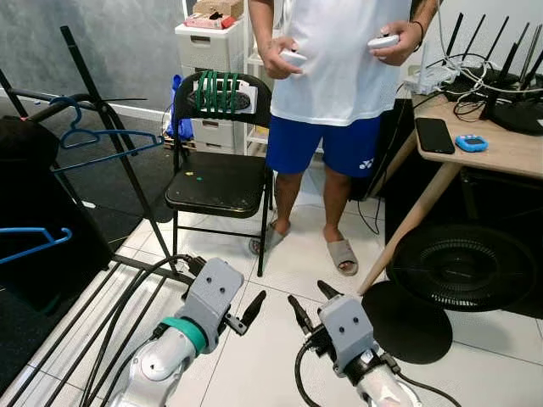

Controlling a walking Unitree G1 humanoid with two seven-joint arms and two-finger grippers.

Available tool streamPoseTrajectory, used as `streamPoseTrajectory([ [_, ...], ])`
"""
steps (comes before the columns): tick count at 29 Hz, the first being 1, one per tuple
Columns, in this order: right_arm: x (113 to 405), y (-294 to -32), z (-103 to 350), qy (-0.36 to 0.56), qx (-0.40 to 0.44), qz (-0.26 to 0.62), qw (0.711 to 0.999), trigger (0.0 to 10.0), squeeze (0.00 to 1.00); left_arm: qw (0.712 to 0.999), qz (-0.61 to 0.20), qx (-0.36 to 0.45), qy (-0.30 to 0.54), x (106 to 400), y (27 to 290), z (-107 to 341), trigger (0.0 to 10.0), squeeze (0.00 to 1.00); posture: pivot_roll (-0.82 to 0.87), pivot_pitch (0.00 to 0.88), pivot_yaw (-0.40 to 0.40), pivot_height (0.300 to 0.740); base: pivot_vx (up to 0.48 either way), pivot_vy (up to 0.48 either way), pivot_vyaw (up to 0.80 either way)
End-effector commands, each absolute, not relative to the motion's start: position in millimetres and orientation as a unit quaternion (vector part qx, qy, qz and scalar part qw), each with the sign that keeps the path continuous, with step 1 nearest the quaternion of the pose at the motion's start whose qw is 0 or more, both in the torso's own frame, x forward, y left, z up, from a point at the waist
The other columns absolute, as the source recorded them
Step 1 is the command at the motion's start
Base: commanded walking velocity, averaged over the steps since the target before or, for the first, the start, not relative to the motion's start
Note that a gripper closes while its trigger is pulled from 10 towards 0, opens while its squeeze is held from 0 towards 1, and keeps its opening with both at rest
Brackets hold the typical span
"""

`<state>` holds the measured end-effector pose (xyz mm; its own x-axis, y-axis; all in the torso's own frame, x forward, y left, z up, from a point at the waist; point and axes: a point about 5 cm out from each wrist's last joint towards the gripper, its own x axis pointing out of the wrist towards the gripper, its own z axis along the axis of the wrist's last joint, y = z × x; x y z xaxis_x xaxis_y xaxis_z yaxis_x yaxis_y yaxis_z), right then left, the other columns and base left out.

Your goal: Hang hanger

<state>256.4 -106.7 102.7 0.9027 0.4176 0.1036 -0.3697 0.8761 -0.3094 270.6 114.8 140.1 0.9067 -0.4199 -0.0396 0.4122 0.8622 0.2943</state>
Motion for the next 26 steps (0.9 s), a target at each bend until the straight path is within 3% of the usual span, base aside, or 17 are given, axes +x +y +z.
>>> streamPoseTrajectory([
  [1, 254.6, -106.6, 97.0, -0.07, -0.133, 0.2, 0.968, 10.0, 0.0, 0.964, -0.215, 0.154, -0.004, 269.0, 115.1, 135.2, 10.0, 0.0, -0.14, 0.076, 0.086, 0.74, 0.0, 0.0, 0.0],
  [20, 265.6, -113.5, 98.2, -0.061, -0.09, 0.162, 0.981, 10.0, 0.0, 0.972, -0.167, 0.161, 0.034, 276.1, 119.9, 122.4, 10.0, 0.0, -0.13, 0.067, 0.075, 0.74, 0.0, 0.0, 0.0],
  [21, 269.8, -120.1, 97.6, -0.041, -0.03, 0.126, 0.991, 10.0, 0.0, 0.975, -0.15, 0.156, 0.048, 278.6, 122.4, 120.0, 10.0, 0.0, -0.13, 0.066, 0.069, 0.74, 0.0, 0.0, -0.8],
  [24, 274.0, -127.4, 98.0, -0.026, 0.028, 0.087, 0.995, 10.0, 0.0, 0.977, -0.14, 0.15, 0.053, 280.4, 123.3, 119.9, 10.0, 0.0, -0.13, 0.066, 0.069, 0.74, 0.0, 0.0, -0.8],
  [26, 275.1, -129.4, 99.3, -0.029, 0.022, 0.085, 0.996, 10.0, 0.0, 0.978, -0.136, 0.145, 0.055, 281.2, 123.6, 119.8, 10.0, 0.0, -0.14, 0.066, 0.068, 0.74, 0.0, 0.0, -0.8],
])
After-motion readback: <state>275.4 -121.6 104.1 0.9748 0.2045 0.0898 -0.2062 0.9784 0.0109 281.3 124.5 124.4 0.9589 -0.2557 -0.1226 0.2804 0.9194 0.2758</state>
